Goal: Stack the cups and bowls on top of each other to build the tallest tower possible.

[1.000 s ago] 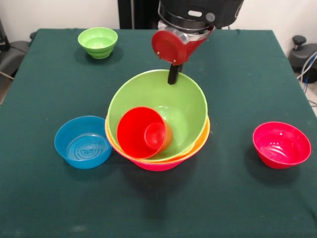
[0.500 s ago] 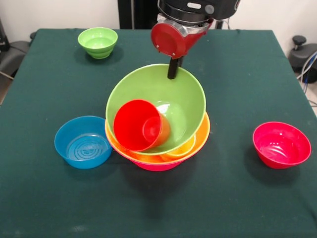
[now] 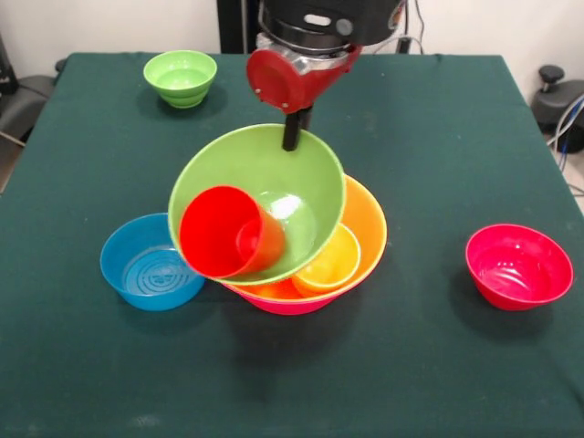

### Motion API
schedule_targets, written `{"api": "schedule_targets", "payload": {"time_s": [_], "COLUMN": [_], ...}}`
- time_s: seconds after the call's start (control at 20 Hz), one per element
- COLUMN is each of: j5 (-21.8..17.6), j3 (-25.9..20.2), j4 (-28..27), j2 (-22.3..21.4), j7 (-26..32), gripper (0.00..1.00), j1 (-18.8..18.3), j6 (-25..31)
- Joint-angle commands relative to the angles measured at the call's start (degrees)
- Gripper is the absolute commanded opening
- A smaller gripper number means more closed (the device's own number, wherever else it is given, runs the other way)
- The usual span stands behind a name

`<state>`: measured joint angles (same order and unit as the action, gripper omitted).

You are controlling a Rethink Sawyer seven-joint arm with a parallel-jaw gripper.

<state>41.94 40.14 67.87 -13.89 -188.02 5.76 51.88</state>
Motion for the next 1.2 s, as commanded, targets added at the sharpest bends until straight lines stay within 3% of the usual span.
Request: {"api": "schedule_targets", "payload": {"time_s": [0.05,0.4,1.2], "j5": [-4.49,-4.83,-5.86], "j3": [-11.81,-11.38,-9.22], "j4": [5.78,8.0,1.7], "j2": [-0.81,-2.85,-0.96], "j7": [8.5,3.08,-3.07], "gripper": [0.0,0.0,0.0], "j1": [-2.37,-0.22,1.97], "j6": [-7.2,-4.86,-0.1]}}
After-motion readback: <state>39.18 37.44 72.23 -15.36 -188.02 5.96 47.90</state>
